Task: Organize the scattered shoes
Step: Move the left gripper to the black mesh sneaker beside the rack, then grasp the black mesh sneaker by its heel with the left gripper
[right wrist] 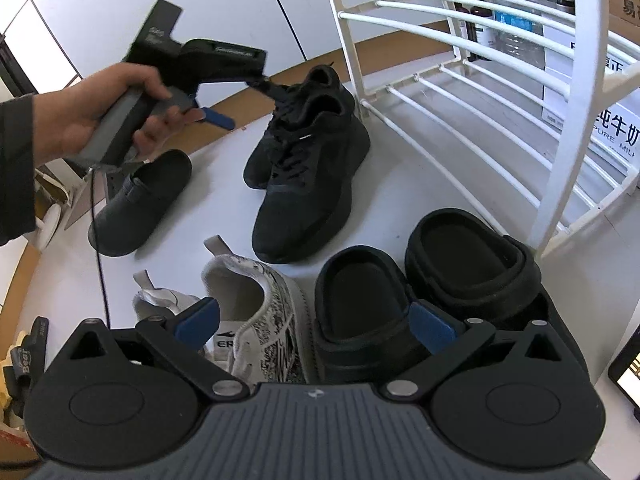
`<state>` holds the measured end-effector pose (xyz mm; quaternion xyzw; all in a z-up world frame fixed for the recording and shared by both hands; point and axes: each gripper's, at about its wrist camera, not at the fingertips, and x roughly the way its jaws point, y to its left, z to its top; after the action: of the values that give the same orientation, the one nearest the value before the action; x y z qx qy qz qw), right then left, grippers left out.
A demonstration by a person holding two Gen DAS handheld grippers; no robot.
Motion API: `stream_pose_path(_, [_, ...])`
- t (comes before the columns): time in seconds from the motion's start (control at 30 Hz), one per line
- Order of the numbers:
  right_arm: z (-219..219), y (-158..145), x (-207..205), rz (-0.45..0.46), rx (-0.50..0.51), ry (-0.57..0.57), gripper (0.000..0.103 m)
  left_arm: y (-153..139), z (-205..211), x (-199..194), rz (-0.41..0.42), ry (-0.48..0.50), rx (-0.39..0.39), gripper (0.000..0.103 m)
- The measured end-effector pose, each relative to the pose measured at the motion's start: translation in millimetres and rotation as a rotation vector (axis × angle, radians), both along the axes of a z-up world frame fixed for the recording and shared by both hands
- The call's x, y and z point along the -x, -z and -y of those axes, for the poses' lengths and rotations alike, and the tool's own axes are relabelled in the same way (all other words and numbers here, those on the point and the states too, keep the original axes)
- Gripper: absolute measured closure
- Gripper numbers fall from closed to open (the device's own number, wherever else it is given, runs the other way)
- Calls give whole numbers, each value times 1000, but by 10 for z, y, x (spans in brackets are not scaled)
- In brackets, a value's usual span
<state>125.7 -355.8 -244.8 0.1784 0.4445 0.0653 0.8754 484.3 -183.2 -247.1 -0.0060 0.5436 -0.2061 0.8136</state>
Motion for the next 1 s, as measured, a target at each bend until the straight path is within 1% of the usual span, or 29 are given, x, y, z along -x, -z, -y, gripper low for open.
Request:
stream_pose_path(0.07, [22, 19, -1, -6, 1, 5, 0, 80, 72, 11, -1, 16, -16, 7])
stream_pose_path(0.17, [47, 34, -3, -13, 2, 12, 0, 181, 147, 40, 28, 50, -65, 7])
stream_pose_path(0.3, [60, 58, 8, -22, 6, 14, 0, 299, 157, 39, -3, 48, -38, 7])
stream_pose_path(0.47, [67, 105, 15, -41, 6, 18, 0, 459, 248, 47, -15, 68, -63, 7])
stream_pose_path(0.63, [75, 119, 11, -45, 19, 14, 0, 604, 289, -2, -17, 40, -91, 6])
stream_pose_path(0.7, [81, 137, 7, -50, 25, 14, 0, 661, 317, -7, -18, 46, -114, 6])
stream_pose_path(0.77, [83, 156, 0, -57, 29, 14, 0, 701, 332, -9, -18, 51, -128, 8])
stream_pose_path(0.8, [83, 164, -1, -59, 29, 13, 0, 723, 330, -18, -19, 47, -130, 11])
stream_pose_path(0.87, [80, 178, -3, -63, 31, 11, 0, 763, 304, -41, -18, 39, -118, 12])
stream_pose_path(0.97, [70, 202, -6, -70, 36, 7, 0, 772, 310, -24, 9, 52, -118, 15])
stream_pose_path(1.0, [65, 206, -7, -71, 37, 5, 0, 761, 318, -13, 17, 59, -124, 18])
